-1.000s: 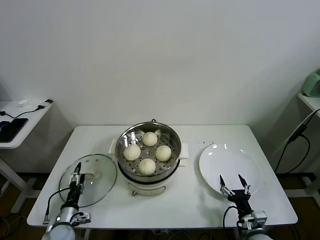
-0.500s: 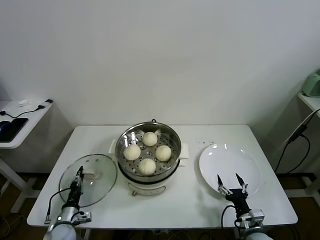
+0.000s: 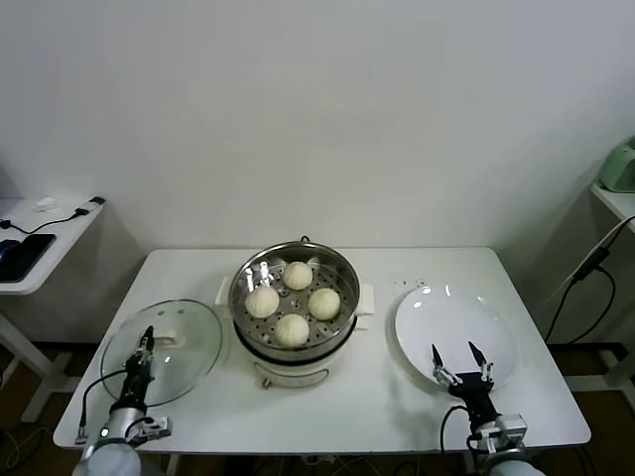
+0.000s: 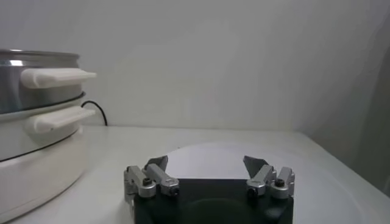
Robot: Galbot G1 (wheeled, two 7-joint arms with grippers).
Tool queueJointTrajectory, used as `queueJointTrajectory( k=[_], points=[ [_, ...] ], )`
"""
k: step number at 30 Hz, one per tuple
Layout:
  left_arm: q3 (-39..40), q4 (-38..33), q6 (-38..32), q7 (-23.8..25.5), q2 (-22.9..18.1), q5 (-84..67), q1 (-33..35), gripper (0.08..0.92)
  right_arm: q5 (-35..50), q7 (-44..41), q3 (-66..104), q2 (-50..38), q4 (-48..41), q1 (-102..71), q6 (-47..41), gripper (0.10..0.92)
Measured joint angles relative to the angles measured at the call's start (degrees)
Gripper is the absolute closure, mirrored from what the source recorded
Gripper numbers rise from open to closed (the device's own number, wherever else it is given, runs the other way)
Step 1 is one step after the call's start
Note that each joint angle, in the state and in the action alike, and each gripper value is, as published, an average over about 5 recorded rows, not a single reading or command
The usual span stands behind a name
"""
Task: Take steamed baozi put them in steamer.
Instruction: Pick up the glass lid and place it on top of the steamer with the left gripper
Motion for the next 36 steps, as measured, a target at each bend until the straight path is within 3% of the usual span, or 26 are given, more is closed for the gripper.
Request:
queueJointTrajectory(
  k=[9,18,27,36],
  points=[
    [-3.34,-11.93,1.83,6.73,5.05,-8.13,4.91,0.867,-1.70,0.93,1.06,0.39,1.39,-0.89,-1.24,0.203],
    [-4.72,-25.67,9.10,16.44,8.55,-15.24,5.79,0.867,-3.59,1.25,1.78,0.78,2.00,-1.67,-1.65,0.203],
    [1.98,-36.32,18.40,24.23,7.75,-11.40,2.58,0.867,-5.48,1.15,2.50,1.59,1.66,-1.76,-0.89,0.203],
    [15.57,-39.28,28.61,30.21,3.68,-2.47,-4.01,0.867,-6.96,0.80,2.92,2.09,0.73,-1.99,0.10,0.203]
  ],
)
